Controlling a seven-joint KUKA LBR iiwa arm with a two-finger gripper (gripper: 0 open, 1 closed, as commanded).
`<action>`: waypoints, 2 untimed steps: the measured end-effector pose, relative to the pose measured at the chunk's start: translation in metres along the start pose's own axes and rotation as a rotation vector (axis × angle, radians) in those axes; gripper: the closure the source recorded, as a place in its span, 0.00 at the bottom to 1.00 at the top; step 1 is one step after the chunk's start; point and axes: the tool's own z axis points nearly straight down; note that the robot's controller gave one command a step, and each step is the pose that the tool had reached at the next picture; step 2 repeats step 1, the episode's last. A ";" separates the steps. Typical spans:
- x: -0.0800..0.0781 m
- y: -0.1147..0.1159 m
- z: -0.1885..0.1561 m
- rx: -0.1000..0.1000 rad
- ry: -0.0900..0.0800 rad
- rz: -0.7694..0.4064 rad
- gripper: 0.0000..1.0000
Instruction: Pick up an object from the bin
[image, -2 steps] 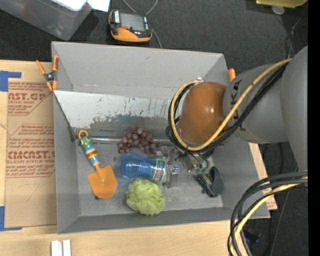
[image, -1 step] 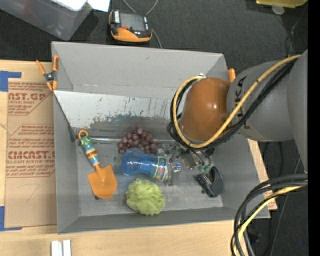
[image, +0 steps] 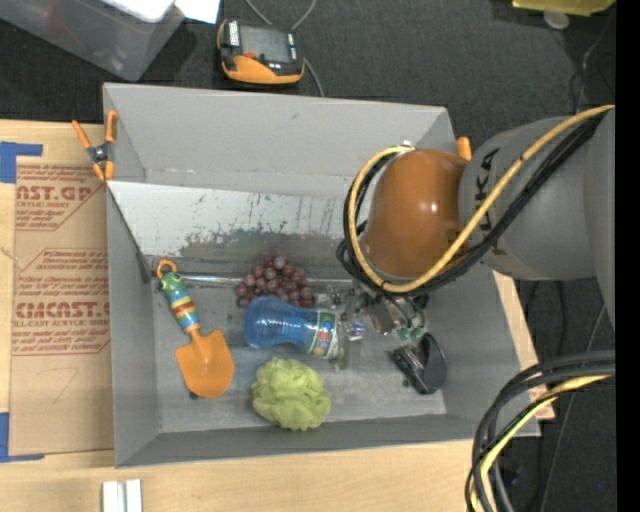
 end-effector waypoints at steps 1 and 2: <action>0.000 0.000 -0.008 0.000 0.000 0.000 1.00; 0.000 0.000 -0.008 0.000 0.000 0.000 1.00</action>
Offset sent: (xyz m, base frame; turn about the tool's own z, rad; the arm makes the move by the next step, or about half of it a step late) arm -0.0001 0.0004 0.0444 -0.0001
